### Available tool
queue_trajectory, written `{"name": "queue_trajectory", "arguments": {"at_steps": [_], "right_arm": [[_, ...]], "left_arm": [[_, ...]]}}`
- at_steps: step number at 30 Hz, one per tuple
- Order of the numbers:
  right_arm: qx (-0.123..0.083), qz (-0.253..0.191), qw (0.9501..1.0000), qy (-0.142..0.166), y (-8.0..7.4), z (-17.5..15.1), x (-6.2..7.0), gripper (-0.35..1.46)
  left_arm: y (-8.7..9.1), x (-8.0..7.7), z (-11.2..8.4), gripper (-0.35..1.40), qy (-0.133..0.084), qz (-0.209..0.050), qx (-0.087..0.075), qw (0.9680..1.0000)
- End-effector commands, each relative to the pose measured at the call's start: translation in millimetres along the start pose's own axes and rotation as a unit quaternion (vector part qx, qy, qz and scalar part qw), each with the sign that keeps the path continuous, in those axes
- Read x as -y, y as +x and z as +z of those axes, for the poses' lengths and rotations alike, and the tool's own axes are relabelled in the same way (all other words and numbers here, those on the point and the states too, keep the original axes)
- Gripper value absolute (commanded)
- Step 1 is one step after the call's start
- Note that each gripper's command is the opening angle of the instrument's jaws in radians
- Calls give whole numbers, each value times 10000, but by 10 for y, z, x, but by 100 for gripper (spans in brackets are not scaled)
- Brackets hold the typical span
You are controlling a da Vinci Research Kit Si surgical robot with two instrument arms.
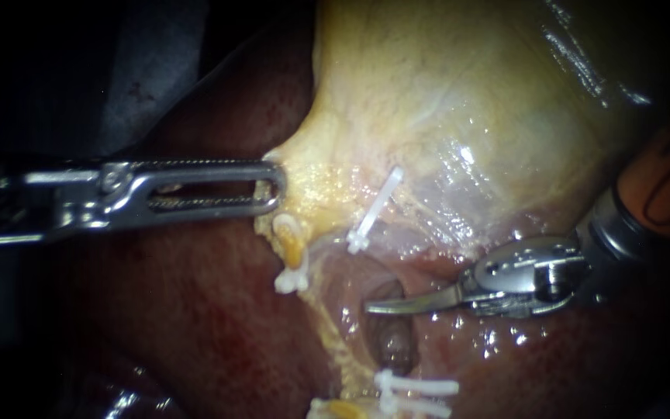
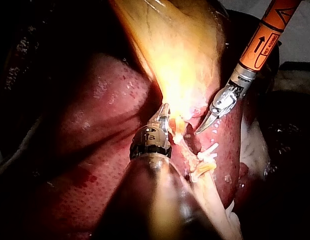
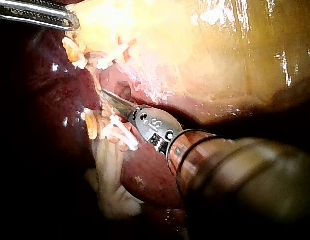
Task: Go back from the cut right tube
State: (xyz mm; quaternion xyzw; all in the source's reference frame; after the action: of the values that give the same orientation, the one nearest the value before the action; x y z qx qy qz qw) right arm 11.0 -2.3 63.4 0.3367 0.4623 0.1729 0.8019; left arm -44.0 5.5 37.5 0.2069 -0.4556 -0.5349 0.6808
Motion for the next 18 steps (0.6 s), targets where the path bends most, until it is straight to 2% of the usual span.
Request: {"name": "queue_trajectory", "arguments": {"at_steps": [1,18], "right_arm": [[1,-2,10000,2,0,0,0,-35],[3,-3,10000,20,3,-1,3,-35]], "left_arm": [[0,0,0,-35,0,0,0,10000],[0,0,0,-35,-1,0,0,10000]]}}
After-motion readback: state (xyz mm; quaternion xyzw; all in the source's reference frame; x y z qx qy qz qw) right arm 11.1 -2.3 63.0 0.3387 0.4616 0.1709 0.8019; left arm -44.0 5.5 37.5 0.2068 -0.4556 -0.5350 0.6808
